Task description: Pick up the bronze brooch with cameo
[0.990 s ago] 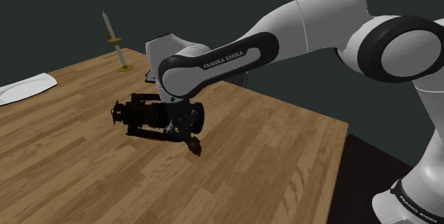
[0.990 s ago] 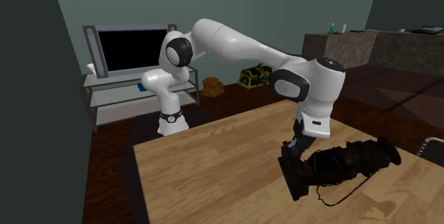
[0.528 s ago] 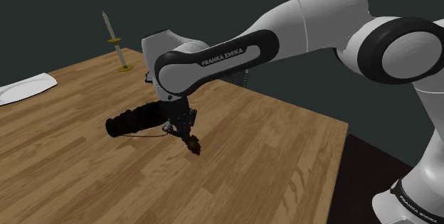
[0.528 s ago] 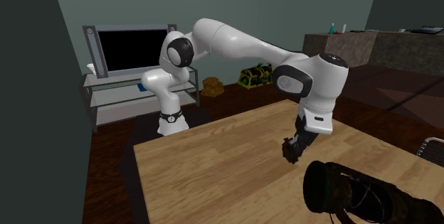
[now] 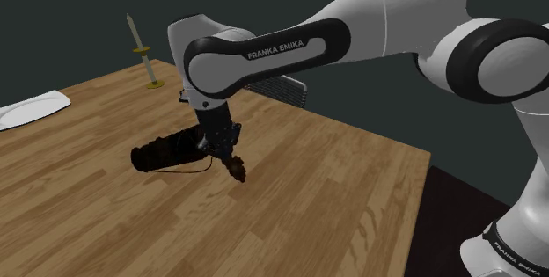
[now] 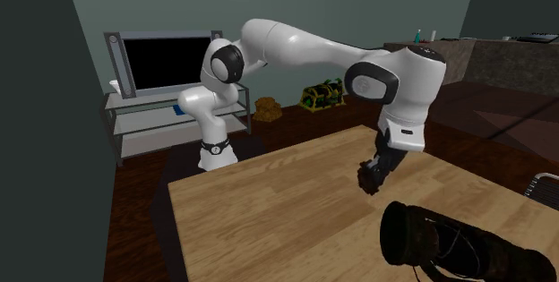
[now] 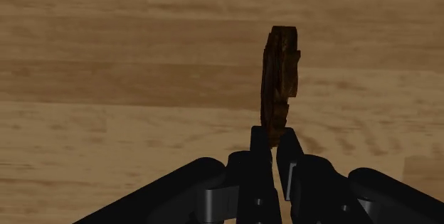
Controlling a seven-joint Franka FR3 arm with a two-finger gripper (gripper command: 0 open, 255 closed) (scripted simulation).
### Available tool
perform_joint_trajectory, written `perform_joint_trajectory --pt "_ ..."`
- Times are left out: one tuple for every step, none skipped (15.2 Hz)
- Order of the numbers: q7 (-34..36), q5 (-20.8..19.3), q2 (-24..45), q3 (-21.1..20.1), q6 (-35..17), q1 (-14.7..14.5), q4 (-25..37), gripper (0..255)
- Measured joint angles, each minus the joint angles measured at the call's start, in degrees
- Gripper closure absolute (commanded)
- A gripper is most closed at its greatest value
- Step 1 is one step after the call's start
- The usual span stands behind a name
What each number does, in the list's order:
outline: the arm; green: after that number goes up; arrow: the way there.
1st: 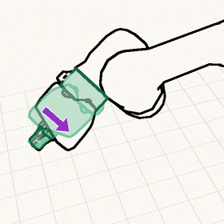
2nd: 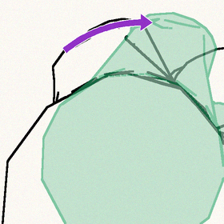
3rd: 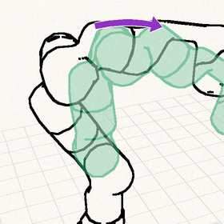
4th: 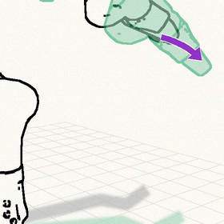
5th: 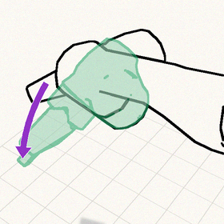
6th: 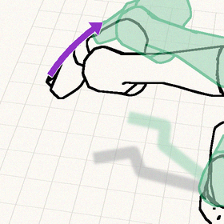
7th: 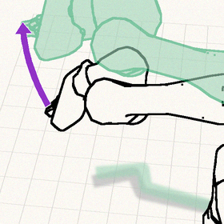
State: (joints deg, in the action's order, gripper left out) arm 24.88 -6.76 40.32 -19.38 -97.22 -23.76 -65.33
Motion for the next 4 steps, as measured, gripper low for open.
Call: perform_joint_trajectory --pt "0.0 0.0 -0.1 0.0 0.7 0.0 0.6 255" --pt "0.0 0.1 -0.3 -0.1 1.5 -0.1 1.3 255" --pt "0.1 0.1 -0.5 -0.1 1.9 -0.1 1.4 255" --pt "0.1 0.1 -0.4 -0.1 2.5 -0.2 2.2 255"
